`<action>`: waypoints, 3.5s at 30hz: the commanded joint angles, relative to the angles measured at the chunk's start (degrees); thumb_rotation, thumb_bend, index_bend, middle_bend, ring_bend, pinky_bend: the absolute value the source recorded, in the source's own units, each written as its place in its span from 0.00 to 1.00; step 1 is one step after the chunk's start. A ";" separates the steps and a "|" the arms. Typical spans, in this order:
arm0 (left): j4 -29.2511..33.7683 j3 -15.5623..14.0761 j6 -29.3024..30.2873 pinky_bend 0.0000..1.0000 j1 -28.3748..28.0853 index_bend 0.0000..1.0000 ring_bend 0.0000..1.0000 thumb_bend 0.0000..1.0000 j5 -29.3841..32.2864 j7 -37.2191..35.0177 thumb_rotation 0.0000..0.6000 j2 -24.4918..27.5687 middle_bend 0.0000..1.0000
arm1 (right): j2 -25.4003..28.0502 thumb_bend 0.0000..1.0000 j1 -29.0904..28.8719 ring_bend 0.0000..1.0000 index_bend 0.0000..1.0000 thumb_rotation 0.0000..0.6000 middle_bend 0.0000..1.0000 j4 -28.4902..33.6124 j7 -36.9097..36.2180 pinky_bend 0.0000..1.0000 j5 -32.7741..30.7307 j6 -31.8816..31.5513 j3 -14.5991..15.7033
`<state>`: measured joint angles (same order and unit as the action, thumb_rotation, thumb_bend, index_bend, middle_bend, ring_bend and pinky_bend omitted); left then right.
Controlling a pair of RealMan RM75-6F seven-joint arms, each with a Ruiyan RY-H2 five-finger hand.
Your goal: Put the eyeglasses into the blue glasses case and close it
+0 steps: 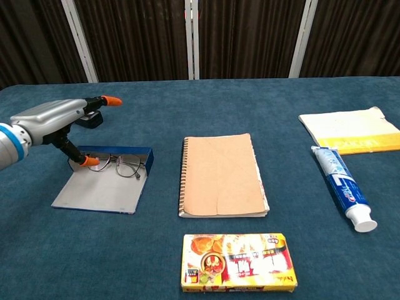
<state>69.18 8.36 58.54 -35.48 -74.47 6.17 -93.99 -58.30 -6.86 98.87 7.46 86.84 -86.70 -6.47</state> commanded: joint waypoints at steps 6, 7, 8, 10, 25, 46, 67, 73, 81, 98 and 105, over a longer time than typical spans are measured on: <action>7.86 -6.43 5.03 0.00 5.03 0.17 0.00 0.21 -5.94 -0.27 1.00 6.33 0.00 | 0.45 0.00 0.24 0.00 0.00 1.00 0.00 0.35 -1.01 0.00 0.97 -0.51 0.30; 8.02 -6.76 5.16 0.00 5.24 0.21 0.00 0.22 -6.23 -0.39 1.00 6.46 0.00 | 0.49 0.00 0.26 0.00 0.00 1.00 0.00 0.36 -1.13 0.00 1.05 -0.55 0.33; 8.08 -7.24 5.39 0.00 5.49 0.26 0.00 0.24 -6.78 -0.61 1.00 6.57 0.00 | 0.55 0.00 0.28 0.00 0.00 1.00 0.00 0.37 -1.32 0.00 1.16 -0.61 0.36; 7.45 -8.10 5.90 0.00 5.94 0.31 0.00 0.25 -7.96 -1.30 1.00 6.36 0.00 | 0.69 0.00 0.34 0.00 0.00 1.00 0.00 0.43 -1.68 0.00 1.38 -0.74 0.40; 3.37 -10.50 7.60 0.00 7.95 0.37 0.00 0.32 -11.29 -1.98 1.00 1.06 0.00 | 1.19 0.00 0.47 0.00 0.01 1.00 0.00 0.40 -3.05 0.00 1.78 -0.97 0.45; -5.03 -9.66 7.74 0.00 8.89 0.37 0.00 0.31 -11.92 -4.15 1.00 -4.99 0.00 | 1.43 0.00 0.50 0.00 0.01 1.00 0.00 0.25 -3.73 0.00 1.97 -1.04 0.46; -6.30 -9.78 6.71 0.00 9.10 0.36 0.00 0.31 -12.07 -4.84 1.00 -5.69 0.00 | 1.51 0.00 0.53 0.00 0.02 1.00 0.00 0.31 -3.92 0.00 1.79 -1.00 0.40; -6.35 -9.85 6.83 0.00 9.31 0.35 0.00 0.31 -12.23 -5.28 1.00 -5.53 0.00 | 1.52 0.00 0.52 0.00 0.02 1.00 0.00 0.30 -4.05 0.00 1.85 -0.94 0.45; -6.15 -9.75 7.09 0.00 9.53 0.35 0.00 0.31 -12.33 -5.43 1.00 -5.06 0.00 | 1.50 0.00 0.48 0.00 0.02 1.00 0.00 0.39 -3.92 0.00 1.94 -0.83 0.53; -7.68 -9.09 5.84 0.00 9.23 0.39 0.00 0.47 -11.59 -5.71 1.00 -6.35 0.00 | 1.47 0.00 0.39 0.00 0.02 1.00 0.00 0.26 -4.23 0.00 1.94 -0.70 0.50; -7.35 -8.73 6.03 0.00 9.38 0.41 0.00 0.53 -11.31 -6.73 1.00 -5.62 0.00 | 1.38 0.00 0.36 0.00 0.02 1.00 0.00 0.33 -4.19 0.00 2.03 -0.67 0.56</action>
<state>61.79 -0.38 64.58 -26.10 -85.78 -0.51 -99.68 -56.92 -6.50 99.21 3.26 88.86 -87.37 -5.91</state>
